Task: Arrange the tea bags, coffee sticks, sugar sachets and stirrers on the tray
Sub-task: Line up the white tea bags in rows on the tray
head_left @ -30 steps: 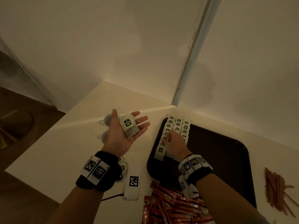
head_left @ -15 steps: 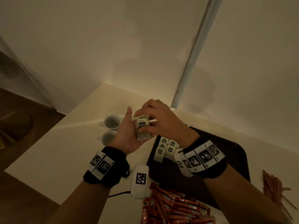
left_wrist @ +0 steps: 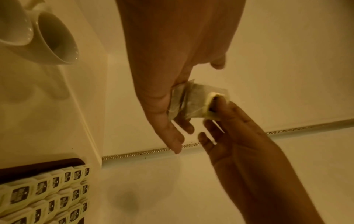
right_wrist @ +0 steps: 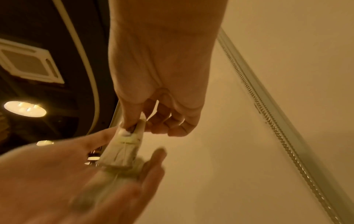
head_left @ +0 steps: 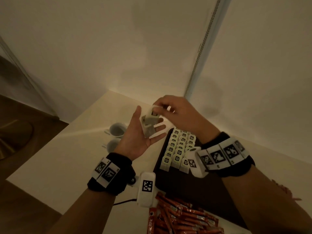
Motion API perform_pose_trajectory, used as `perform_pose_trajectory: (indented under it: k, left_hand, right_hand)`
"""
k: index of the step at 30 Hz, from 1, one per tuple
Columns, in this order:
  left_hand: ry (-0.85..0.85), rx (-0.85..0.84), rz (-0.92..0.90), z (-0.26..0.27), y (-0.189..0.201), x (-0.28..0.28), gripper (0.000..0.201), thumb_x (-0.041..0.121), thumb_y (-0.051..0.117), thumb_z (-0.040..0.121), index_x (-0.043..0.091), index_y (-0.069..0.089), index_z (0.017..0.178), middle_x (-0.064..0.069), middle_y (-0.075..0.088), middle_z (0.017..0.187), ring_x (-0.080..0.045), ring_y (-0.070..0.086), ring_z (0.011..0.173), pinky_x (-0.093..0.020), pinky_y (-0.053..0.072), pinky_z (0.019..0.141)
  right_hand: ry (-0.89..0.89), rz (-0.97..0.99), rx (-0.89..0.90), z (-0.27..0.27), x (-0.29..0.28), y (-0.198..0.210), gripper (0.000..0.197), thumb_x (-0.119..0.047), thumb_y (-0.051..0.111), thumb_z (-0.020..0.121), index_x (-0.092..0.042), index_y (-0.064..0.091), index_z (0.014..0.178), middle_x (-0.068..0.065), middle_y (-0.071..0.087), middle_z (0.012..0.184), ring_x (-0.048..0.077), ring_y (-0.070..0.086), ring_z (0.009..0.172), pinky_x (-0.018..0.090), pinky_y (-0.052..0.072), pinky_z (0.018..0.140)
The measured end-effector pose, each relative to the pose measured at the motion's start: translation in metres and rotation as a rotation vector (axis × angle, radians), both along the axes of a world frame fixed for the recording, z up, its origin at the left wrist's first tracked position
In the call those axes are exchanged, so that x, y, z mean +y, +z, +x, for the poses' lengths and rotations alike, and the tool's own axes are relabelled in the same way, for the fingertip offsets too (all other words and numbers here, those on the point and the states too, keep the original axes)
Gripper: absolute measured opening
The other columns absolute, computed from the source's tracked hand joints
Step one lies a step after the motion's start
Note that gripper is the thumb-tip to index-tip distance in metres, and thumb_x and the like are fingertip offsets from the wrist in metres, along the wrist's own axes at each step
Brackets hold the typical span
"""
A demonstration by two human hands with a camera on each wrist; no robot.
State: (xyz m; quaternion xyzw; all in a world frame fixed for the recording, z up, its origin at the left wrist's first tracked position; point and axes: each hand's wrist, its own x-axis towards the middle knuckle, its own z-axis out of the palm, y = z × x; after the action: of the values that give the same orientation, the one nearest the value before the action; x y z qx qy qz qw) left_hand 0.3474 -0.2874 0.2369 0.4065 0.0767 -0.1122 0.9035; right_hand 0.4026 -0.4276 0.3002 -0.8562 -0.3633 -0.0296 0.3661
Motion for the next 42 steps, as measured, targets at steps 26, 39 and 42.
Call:
perform_pose_trajectory:
  k: [26, 39, 42]
  left_hand:
    - [0.177, -0.236, -0.111, -0.011, 0.028, -0.023, 0.021, 0.019, 0.057, 0.078, 0.013, 0.059, 0.098, 0.002, 0.072, 0.083, -0.012, 0.07, 0.08, -0.018, 0.053, 0.058]
    - [0.188, -0.16, -0.177, -0.008, 0.021, -0.031, 0.026, 0.02, 0.058, 0.076, 0.01, 0.06, 0.1, 0.001, 0.072, 0.082, -0.009, 0.069, 0.074, -0.013, 0.052, 0.055]
    - [0.18, -0.149, -0.184, -0.006, 0.018, -0.033, 0.026, 0.021, 0.058, 0.076, 0.01, 0.06, 0.099, 0.001, 0.072, 0.082, -0.01, 0.069, 0.074, -0.014, 0.053, 0.054]
  right_hand:
    - [-0.145, 0.133, -0.028, -0.013, 0.002, 0.048, 0.02, -0.026, 0.065, 0.087, -0.008, 0.067, 0.078, -0.005, 0.059, 0.062, 0.002, 0.048, 0.056, 0.01, 0.039, 0.057]
    - [-0.319, 0.141, -0.133, -0.003, -0.001, 0.044, 0.021, -0.026, 0.066, 0.085, -0.013, 0.064, 0.069, -0.007, 0.053, 0.052, 0.005, 0.046, 0.048, 0.01, 0.037, 0.051]
    - [-0.319, 0.138, -0.139, -0.004, -0.002, 0.042, 0.021, -0.026, 0.066, 0.085, -0.014, 0.063, 0.069, -0.01, 0.052, 0.052, 0.004, 0.047, 0.049, 0.01, 0.037, 0.051]
